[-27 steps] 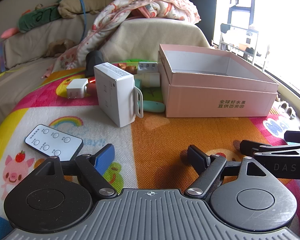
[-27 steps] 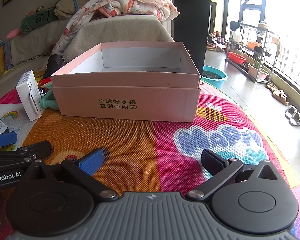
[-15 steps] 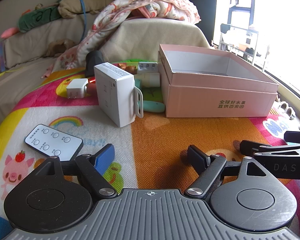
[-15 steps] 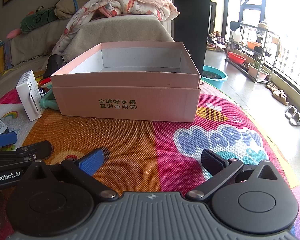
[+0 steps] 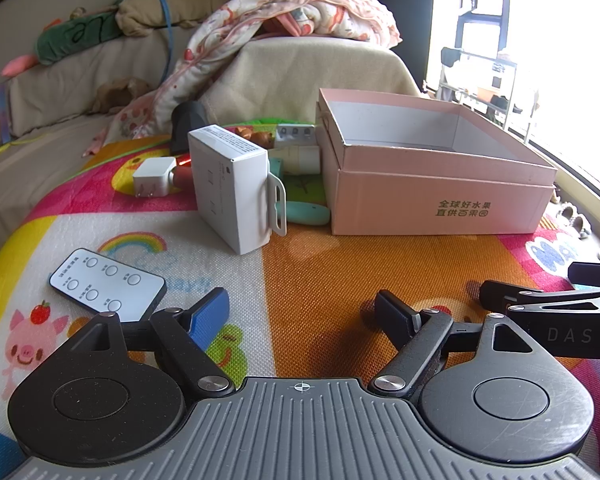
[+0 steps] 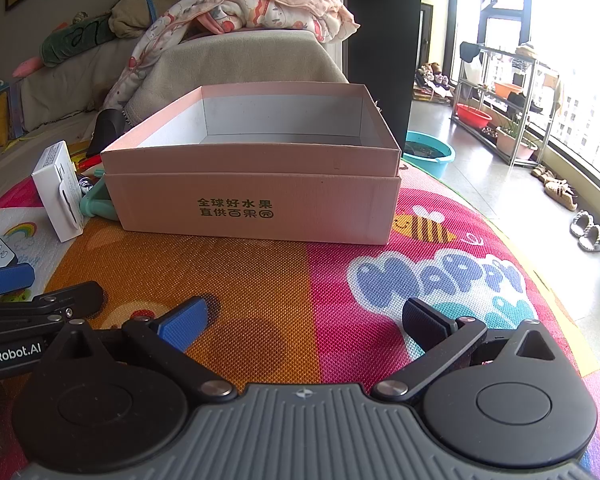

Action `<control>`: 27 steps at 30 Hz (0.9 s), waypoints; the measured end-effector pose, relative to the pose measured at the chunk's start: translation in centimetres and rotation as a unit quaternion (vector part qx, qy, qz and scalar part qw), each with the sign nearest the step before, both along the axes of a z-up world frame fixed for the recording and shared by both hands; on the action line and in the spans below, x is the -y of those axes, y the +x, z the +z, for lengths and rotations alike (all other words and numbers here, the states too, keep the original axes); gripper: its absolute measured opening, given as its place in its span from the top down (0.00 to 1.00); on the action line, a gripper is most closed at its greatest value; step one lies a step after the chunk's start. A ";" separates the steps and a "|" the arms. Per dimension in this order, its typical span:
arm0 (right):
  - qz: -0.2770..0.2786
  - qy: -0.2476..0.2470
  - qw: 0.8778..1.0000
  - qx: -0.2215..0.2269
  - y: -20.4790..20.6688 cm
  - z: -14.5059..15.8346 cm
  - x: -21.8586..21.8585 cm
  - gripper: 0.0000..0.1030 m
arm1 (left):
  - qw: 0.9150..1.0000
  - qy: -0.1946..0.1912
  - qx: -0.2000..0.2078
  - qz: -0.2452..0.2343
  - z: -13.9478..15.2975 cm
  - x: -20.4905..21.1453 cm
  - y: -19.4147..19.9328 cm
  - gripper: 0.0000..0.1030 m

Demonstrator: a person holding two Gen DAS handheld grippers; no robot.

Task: Organize rigid objects

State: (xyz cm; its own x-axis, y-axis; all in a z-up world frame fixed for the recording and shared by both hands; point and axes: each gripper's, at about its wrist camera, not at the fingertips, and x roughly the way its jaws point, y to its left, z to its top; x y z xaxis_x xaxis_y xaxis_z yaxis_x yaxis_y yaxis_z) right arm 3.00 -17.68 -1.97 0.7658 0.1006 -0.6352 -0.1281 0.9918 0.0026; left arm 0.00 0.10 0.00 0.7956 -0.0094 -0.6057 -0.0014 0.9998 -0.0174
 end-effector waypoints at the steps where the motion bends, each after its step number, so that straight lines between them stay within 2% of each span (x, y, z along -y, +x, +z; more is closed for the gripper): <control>1: 0.000 0.000 1.000 0.000 0.0 0.0 0.0 0.00 | 1.000 0.000 0.000 0.000 0.0 0.0 0.0 0.18; 27: 0.000 0.000 1.000 0.000 0.0 0.0 0.0 0.00 | 1.000 0.006 -0.001 0.001 0.2 0.3 -0.1 0.18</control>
State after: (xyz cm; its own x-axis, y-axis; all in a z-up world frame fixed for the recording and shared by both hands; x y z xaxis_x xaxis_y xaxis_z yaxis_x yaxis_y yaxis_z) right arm 2.99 -17.69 -1.94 0.7658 0.1006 -0.6352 -0.1280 0.9918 0.0027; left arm -0.08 -0.21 0.19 0.7949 0.0001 -0.6068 -0.0043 1.0000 -0.0054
